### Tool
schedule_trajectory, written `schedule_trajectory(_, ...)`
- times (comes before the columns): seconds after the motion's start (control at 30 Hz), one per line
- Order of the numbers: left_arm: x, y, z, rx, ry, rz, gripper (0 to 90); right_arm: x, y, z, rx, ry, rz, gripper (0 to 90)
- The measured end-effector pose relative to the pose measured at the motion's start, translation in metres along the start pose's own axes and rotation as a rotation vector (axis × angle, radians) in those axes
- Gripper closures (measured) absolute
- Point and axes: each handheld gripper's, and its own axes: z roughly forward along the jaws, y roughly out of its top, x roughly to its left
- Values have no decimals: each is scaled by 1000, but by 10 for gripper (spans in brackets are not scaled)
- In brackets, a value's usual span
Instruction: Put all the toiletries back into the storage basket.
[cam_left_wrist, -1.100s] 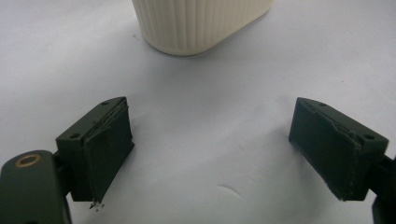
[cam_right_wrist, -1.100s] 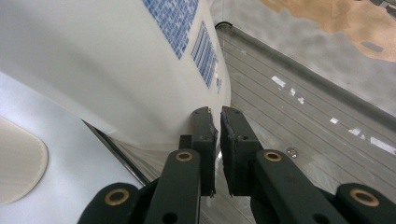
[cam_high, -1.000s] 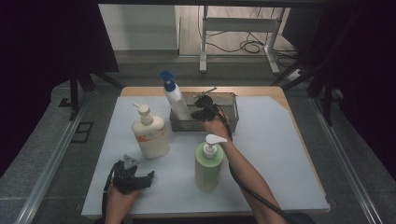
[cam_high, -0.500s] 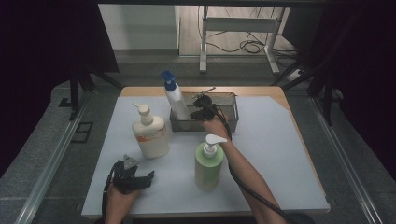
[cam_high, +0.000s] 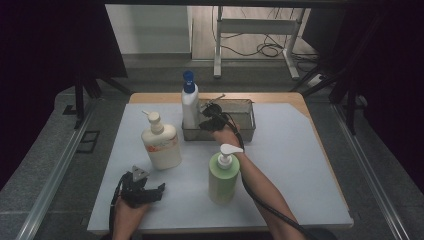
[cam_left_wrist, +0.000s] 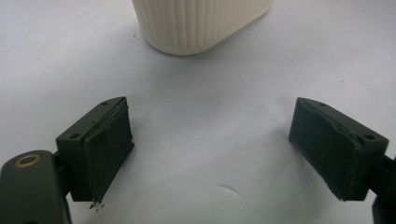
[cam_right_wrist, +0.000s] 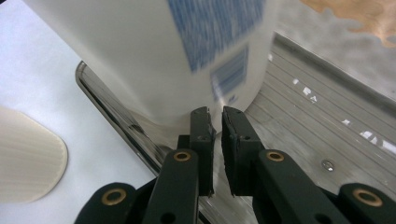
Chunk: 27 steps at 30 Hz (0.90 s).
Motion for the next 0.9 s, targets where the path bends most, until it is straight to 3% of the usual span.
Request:
schedule_trajectory(0.53, 0, 0, 0, 0, 0, 0, 128, -1, 0, -1, -6, -3, 7, 801)
schedule_trajectory(0.9, 0, 0, 0, 0, 0, 0, 127, -8, 11, -1, -11, -34, 56, 815)
